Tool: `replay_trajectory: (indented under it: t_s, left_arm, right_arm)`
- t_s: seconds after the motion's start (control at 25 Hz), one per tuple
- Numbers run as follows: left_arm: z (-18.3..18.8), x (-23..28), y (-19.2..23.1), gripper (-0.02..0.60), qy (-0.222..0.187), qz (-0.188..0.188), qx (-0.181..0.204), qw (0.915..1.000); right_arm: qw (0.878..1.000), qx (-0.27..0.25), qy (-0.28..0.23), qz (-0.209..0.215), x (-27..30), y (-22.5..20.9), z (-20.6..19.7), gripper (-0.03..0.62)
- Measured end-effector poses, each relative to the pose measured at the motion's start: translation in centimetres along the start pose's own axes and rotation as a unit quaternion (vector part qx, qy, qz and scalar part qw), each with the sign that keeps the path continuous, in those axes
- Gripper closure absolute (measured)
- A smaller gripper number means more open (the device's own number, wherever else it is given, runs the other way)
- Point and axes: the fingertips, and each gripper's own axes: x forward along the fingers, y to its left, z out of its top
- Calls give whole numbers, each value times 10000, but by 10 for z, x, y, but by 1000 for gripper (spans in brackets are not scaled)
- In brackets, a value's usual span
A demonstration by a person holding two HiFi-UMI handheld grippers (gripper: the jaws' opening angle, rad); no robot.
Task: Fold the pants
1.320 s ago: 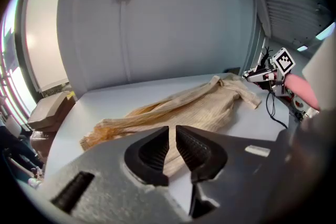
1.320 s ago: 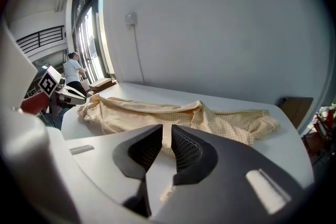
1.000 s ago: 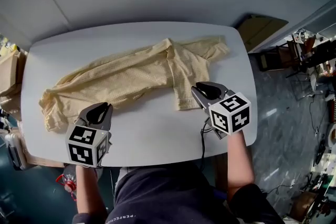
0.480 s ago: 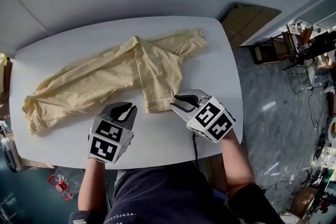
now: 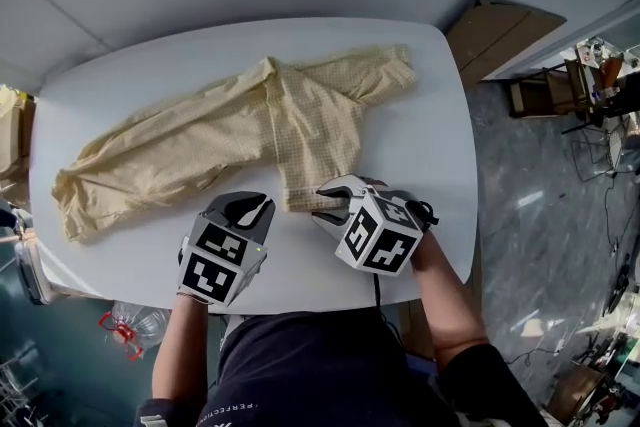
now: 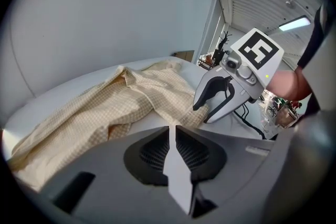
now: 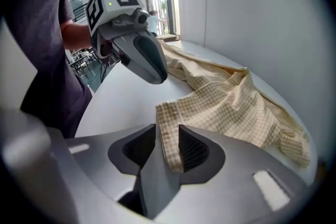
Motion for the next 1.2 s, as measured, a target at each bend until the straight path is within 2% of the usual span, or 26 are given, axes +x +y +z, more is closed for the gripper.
replay_trajectory:
  t_s: [0.12,0.24,0.32,0.4,0.56,0.72,0.92,1.2]
  left_arm:
    - [-1,2,5,545,11,-26,-52,10000]
    - [-1,4,9,545,20,-67,-72,10000]
    - [0,7,8,545,19,-99,-80,9999]
    - [3,8,9,546,19,-104,-49,9999]
    - [10,9,9,552,-32,-106,17,9999]
    - [20,5,10,558,-160,-61,47,9998]
    - [40,0,15,563,-320,101,114,9994]
    - [69,1,20,563,-481,216,267,9982]
  right_arm:
    - [9992,-260,316,-37,8,-1,-9,454]
    - [9986,-367,372,-63,10,0,-10,461]
    - [9986,-325,383,-151,9,-4,-11,464]
    - [9981,-298,422,-321,8,-12,-11,560]
    - [9984,-176,464,-286,4,-18,-9,566]
    - [9990,5,206,-403,-15,-31,3,568]
    - [9936,198,-213,-1094,-57,-74,22,568]
    - [9732,480,-479,-2199,-107,-154,24,568]
